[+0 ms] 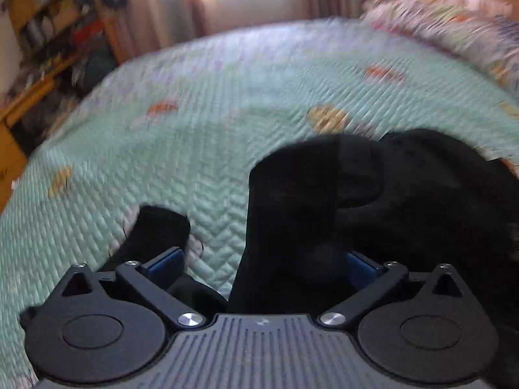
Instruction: Fold clothes
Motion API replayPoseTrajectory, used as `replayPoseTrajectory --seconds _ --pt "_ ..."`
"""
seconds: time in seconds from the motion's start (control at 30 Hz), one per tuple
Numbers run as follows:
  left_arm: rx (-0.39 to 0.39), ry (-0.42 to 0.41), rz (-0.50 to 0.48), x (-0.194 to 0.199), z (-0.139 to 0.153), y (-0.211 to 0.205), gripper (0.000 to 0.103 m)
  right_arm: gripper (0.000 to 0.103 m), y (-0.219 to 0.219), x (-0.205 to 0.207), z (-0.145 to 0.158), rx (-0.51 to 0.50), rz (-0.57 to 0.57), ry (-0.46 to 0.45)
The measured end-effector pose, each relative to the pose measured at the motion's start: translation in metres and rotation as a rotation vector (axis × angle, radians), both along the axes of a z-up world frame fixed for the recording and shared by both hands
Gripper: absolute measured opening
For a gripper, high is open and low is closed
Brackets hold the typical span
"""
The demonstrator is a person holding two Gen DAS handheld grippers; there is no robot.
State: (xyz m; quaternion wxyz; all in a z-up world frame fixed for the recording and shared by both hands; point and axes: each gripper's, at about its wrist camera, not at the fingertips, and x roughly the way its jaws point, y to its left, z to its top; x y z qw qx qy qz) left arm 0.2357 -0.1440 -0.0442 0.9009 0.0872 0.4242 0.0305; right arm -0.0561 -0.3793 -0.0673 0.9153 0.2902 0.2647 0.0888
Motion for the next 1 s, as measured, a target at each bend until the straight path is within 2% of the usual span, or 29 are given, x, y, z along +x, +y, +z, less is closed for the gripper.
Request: replayPoseTrajectory --seconds 0.1,0.17,0.2,0.23,0.27,0.3,0.4,0.5,0.57,0.67,0.77,0.87,0.9,0.93,1.0 --pt "0.021 0.069 -0.001 0.002 -0.026 -0.01 0.1 0.083 0.003 0.0 -0.001 -0.009 0.008 0.009" --pt "0.061 0.087 -0.108 -0.005 -0.037 -0.028 0.064 0.083 0.002 -0.001 -0.002 -0.02 0.0 0.012" --pt "0.061 0.08 -0.154 -0.01 -0.038 -0.036 0.023 0.083 0.002 -0.002 -0.002 -0.026 -0.006 0.013" --pt "0.082 0.06 -0.161 -0.017 -0.036 -0.044 0.01 0.083 0.0 -0.003 -0.003 -0.031 -0.016 0.013" --pt "0.109 0.037 -0.167 -0.023 -0.033 -0.052 0.01 0.083 -0.001 -0.004 -0.003 -0.035 -0.026 0.014" --pt "0.177 -0.005 -0.167 -0.029 -0.028 -0.06 0.009 0.083 -0.002 -0.005 -0.004 -0.037 -0.035 0.015" --pt "0.325 -0.174 -0.108 -0.05 -0.001 -0.069 0.008 0.083 -0.006 -0.006 -0.005 -0.035 -0.052 0.013" --pt "0.204 -0.256 -0.032 -0.054 0.048 -0.048 0.008 0.083 -0.004 -0.008 -0.002 -0.049 -0.049 0.003" --pt "0.237 -0.363 -0.013 -0.062 0.076 -0.044 0.008 0.083 -0.001 -0.007 -0.002 -0.05 -0.039 0.003" --pt "0.361 -0.527 0.006 -0.071 0.109 -0.044 0.008 0.083 0.002 -0.006 0.0 -0.049 -0.024 -0.002" --pt "0.388 -0.559 0.093 -0.062 0.138 -0.025 0.008 0.083 0.006 -0.005 -0.001 -0.049 -0.01 -0.005" --pt "0.521 -0.657 0.195 -0.057 0.137 -0.003 0.008 0.083 0.009 -0.003 -0.001 -0.052 -0.002 -0.004" --pt "0.56 -0.664 0.224 -0.058 0.134 0.0 0.009 0.083 0.01 -0.003 -0.001 -0.054 0.001 -0.004" --pt "0.571 -0.629 0.238 -0.055 0.128 0.008 0.01 0.083 0.011 -0.002 -0.001 -0.056 0.003 -0.003" --pt "0.522 -0.478 0.254 -0.048 0.112 0.035 0.012 0.083 0.012 0.001 -0.003 -0.061 0.012 0.009"
